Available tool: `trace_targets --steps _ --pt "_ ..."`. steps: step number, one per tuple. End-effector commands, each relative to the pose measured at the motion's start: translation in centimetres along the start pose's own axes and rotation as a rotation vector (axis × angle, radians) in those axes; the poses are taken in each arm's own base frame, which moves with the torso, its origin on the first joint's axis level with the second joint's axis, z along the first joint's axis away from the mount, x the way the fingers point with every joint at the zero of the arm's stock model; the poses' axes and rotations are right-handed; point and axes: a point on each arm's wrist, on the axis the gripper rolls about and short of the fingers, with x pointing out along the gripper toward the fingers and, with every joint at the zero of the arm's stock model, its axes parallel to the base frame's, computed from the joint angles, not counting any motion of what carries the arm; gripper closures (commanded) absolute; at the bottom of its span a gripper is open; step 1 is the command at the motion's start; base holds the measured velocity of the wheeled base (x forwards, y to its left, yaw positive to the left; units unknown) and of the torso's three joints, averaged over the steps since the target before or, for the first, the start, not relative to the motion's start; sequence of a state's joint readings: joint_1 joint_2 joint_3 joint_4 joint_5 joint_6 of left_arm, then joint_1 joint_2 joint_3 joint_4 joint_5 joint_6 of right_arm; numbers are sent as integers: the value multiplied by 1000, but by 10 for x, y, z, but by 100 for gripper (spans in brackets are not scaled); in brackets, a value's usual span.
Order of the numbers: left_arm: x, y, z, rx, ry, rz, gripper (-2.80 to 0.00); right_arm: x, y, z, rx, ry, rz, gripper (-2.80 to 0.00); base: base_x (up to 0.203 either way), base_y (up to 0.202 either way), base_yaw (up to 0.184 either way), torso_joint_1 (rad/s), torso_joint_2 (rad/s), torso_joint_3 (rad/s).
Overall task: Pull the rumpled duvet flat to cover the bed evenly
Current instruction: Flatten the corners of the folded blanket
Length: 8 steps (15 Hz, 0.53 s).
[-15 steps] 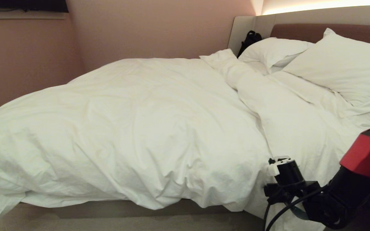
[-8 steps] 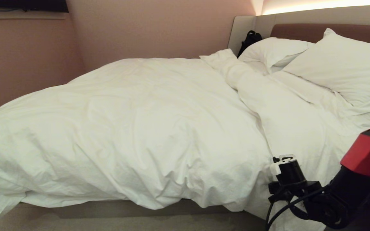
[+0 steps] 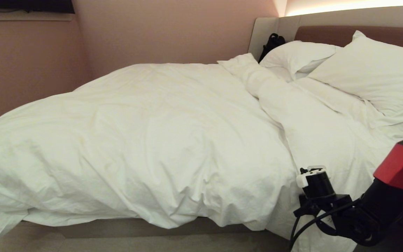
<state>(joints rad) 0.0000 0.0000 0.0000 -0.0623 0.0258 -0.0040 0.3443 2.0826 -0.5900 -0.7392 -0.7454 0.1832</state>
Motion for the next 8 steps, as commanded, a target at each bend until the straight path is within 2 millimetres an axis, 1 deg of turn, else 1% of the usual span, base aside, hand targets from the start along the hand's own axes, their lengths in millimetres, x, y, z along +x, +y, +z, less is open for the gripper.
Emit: trace_targets --steps 1,4,6,8 --pt "0 0 0 -1 -1 0 0 0 1 4 15 -15 -1 0 0 0 0 0 0 0" --pt "0 0 0 -1 -1 0 0 1 -4 12 46 -32 -9 0 0 0 0 0 0 0" --pt "0 0 0 -1 -1 0 0 -4 -12 27 90 -68 -13 0 0 0 0 0 0 0" --pt "0 0 0 -1 -1 0 0 -15 -24 42 128 -101 -14 0 0 0 0 0 0 0"
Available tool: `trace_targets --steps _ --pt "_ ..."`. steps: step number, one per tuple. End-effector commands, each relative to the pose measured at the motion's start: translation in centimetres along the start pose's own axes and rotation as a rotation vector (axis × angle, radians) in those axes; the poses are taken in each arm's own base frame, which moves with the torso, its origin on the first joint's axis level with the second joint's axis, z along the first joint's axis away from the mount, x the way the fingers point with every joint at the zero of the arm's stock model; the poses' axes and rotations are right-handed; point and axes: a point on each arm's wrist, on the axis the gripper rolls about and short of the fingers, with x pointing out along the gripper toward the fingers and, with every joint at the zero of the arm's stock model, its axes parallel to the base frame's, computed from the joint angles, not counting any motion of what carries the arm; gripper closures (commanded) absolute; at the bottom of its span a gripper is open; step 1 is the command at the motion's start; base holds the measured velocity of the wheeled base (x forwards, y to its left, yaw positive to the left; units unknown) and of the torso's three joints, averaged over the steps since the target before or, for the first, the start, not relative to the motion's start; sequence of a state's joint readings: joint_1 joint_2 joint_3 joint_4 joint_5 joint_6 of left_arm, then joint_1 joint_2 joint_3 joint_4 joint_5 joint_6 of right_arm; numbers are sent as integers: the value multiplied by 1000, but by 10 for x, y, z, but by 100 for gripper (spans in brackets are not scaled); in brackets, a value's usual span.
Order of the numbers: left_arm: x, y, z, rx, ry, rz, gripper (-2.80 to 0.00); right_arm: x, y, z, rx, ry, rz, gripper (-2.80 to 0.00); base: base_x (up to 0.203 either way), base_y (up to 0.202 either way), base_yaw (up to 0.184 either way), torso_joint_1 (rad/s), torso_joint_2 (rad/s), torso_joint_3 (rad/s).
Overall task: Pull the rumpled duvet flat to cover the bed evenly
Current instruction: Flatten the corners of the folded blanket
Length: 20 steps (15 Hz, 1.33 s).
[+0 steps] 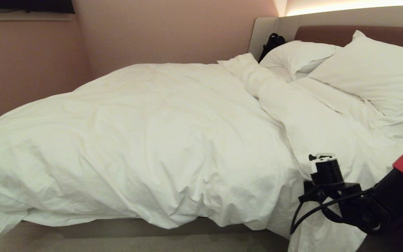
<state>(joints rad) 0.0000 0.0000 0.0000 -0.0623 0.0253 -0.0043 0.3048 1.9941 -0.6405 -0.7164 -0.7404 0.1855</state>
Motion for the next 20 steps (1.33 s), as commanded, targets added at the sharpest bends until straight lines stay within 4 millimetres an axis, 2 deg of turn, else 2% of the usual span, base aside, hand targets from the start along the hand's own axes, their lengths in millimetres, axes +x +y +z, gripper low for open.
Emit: trace_targets --steps 1,6,9,13,16,20 --pt "0 0 0 0 -1 1 0 -15 -13 21 46 -44 3 0 0 0 0 0 0 0" --pt "0 0 0 0 -1 1 0 -71 -54 79 147 -111 60 0 0 0 0 0 0 0" --pt "0 0 0 0 -1 2 0 -114 -82 125 268 -102 189 0 0 0 0 0 0 0" --pt "0 0 0 2 0 0 0 -158 -111 165 385 -60 352 0 0 0 0 0 0 0" --pt "0 0 -1 35 6 -5 0 -170 -115 175 405 -73 394 0 0 0 0 0 0 0" --pt "0 0 -1 66 7 -14 0 -188 -106 189 410 -109 521 0 0 0 0 0 0 0"
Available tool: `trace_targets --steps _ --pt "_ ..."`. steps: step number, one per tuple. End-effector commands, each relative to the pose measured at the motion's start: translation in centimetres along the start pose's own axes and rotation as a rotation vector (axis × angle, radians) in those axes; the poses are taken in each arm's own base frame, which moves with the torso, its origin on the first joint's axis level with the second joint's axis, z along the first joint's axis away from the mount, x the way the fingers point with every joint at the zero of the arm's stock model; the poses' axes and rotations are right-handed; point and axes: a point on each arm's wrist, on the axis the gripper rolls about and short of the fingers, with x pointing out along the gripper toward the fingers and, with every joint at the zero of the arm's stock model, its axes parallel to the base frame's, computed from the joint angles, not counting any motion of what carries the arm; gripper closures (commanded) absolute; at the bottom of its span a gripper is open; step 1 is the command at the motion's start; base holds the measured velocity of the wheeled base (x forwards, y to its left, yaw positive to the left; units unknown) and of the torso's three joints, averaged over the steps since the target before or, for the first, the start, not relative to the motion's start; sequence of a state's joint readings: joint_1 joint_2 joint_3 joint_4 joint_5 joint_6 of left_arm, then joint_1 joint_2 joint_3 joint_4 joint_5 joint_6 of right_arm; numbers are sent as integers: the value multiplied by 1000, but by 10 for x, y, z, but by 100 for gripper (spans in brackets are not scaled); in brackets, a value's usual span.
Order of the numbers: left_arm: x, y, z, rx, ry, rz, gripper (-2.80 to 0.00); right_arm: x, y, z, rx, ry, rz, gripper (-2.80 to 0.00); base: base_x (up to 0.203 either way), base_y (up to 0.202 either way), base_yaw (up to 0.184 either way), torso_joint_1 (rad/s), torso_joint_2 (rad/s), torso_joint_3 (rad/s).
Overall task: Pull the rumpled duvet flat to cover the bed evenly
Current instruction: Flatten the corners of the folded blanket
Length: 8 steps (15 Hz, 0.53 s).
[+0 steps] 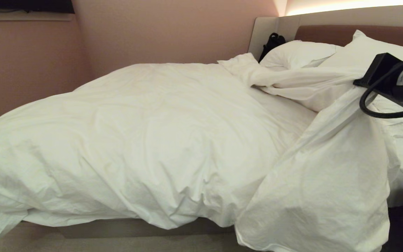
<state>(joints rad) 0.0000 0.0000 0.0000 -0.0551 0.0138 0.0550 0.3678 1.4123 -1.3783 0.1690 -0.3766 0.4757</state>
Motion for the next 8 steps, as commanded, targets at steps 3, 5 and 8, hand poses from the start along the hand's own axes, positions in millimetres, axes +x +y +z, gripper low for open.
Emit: trace_targets --steps 3,5,8 --pt "0 0 0 14 0 -3 0 10 10 -9 -41 137 3 0 0 0 0 0 0 0" --pt "0 0 0 11 0 -3 0 29 12 -19 -51 175 -26 0 0 0 0 0 0 0" --pt "0 0 0 9 -2 -3 0 72 -3 -39 -7 239 -140 0 0 0 0 0 0 0"
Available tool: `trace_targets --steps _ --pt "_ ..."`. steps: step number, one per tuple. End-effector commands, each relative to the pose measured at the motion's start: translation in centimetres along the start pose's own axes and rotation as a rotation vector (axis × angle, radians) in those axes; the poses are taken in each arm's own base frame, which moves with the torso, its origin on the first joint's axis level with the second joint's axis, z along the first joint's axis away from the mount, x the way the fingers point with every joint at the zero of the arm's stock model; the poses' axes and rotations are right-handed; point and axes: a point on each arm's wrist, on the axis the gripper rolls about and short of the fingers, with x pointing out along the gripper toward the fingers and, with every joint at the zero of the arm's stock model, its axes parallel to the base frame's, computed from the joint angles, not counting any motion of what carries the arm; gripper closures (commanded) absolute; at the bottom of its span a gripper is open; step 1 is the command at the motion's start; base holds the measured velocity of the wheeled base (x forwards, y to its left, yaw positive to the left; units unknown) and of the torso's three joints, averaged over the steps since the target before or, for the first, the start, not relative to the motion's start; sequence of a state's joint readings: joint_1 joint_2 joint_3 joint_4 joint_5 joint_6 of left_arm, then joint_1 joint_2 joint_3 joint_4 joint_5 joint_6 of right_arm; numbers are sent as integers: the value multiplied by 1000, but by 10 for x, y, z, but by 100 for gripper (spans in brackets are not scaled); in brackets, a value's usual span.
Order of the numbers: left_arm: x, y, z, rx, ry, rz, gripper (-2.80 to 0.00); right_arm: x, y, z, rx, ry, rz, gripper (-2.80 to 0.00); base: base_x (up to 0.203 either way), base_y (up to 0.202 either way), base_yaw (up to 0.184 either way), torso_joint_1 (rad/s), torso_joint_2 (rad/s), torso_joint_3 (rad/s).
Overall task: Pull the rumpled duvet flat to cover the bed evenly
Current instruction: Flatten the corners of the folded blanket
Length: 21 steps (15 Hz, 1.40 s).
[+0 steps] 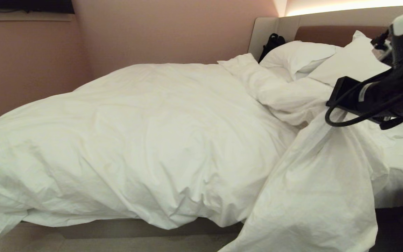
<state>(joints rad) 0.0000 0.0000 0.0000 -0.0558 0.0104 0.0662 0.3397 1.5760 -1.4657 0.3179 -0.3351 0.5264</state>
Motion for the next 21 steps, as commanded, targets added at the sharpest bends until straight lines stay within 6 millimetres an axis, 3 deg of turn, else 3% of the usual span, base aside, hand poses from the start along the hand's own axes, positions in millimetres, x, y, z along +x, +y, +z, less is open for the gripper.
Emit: trace_targets --steps 1,3,5,10,12,16,21 --pt "0 0 0 -2 -1 0 0 39 -7 -12 31 63 -82 0 0 0 0 0 0 0" --pt "0 0 0 -2 -1 0 0 71 -17 -13 57 70 -135 0 0 0 0 0 0 0" --pt "0 0 0 -2 -1 2 0 96 -25 -1 92 8 -149 0 0 0 0 0 0 0" --pt "0 0 0 -2 -1 0 0 121 -31 32 149 -81 -122 0 0 0 0 0 0 0" --pt "0 0 0 -2 -1 0 0 143 -32 25 145 -59 -141 0 0 0 0 0 0 0" --pt "0 0 0 -2 -1 0 0 195 -42 -11 118 22 -225 0 0 0 0 0 0 0" --pt "0 0 0 -3 -2 2 0 202 -40 -13 76 -35 -274 0 0 0 0 0 0 0"
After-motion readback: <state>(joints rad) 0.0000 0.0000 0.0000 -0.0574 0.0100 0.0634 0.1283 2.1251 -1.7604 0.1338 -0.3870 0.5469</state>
